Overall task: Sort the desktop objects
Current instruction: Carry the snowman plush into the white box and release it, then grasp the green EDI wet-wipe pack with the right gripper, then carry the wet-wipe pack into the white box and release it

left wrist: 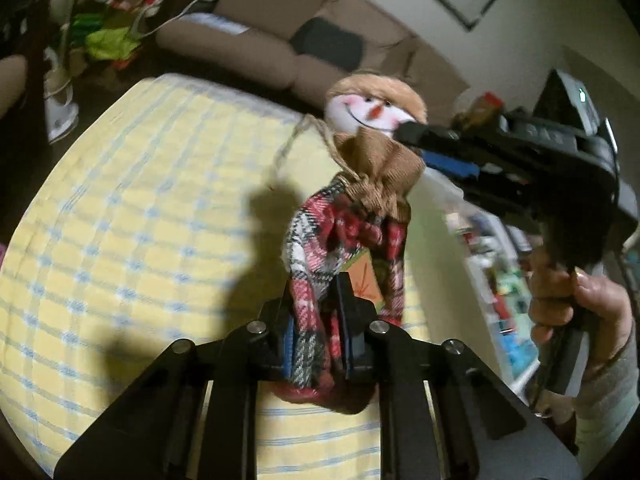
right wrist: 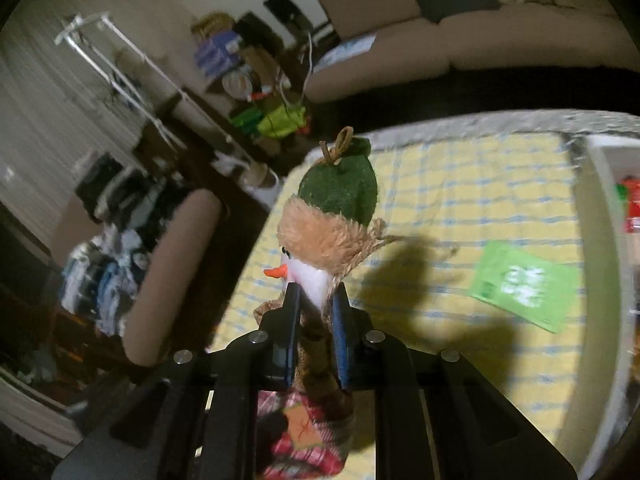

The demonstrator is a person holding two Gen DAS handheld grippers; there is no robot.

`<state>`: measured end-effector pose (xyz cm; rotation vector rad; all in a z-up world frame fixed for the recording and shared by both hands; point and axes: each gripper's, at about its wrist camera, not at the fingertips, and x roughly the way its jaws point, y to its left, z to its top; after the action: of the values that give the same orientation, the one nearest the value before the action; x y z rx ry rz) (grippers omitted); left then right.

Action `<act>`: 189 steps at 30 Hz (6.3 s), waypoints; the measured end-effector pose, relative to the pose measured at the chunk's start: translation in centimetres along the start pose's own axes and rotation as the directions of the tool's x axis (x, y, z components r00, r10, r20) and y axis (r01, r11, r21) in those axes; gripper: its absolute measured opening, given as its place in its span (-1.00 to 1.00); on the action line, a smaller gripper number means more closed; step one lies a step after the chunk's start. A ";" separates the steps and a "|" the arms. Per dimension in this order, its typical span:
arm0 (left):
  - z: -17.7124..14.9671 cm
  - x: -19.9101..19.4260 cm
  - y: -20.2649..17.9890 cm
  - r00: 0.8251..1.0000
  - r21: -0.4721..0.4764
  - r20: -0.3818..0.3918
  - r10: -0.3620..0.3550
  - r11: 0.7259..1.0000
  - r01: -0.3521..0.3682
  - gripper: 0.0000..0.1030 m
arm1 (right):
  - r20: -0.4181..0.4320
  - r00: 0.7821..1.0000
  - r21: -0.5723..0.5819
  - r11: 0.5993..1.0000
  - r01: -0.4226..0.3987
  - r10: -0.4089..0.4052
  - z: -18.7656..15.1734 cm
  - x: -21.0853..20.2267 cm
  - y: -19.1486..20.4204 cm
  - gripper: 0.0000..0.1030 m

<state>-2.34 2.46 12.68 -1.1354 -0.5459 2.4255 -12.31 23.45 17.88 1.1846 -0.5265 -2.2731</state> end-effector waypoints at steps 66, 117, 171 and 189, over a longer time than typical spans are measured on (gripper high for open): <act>-2.4 3.2 -17.4 0.976 0.210 -0.103 0.193 0.963 -0.169 0.99 | 0.043 0.996 -0.109 0.990 0.088 -0.084 -6.6 -24.7 -14.0 0.57; -1.4 9.5 6.1 0.974 -0.258 -0.199 -0.104 0.965 0.050 1.00 | -0.526 0.768 -0.361 0.913 0.189 -0.367 2.0 13.5 -14.0 -0.09; -12.5 21.1 -42.0 0.883 0.245 -0.411 -0.229 0.905 0.348 -0.66 | -0.084 0.972 0.350 0.907 0.235 -0.219 -8.8 -29.4 -32.0 -0.06; -12.6 15.8 -39.4 0.930 0.375 -0.356 -0.094 0.897 0.234 -0.25 | 0.022 0.951 0.199 0.934 0.298 -0.308 -10.3 -30.5 -29.3 0.13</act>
<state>5.91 45.84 15.19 -1.2116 -0.0150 2.0103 3.25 64.00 15.41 1.3848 -0.6349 -2.5671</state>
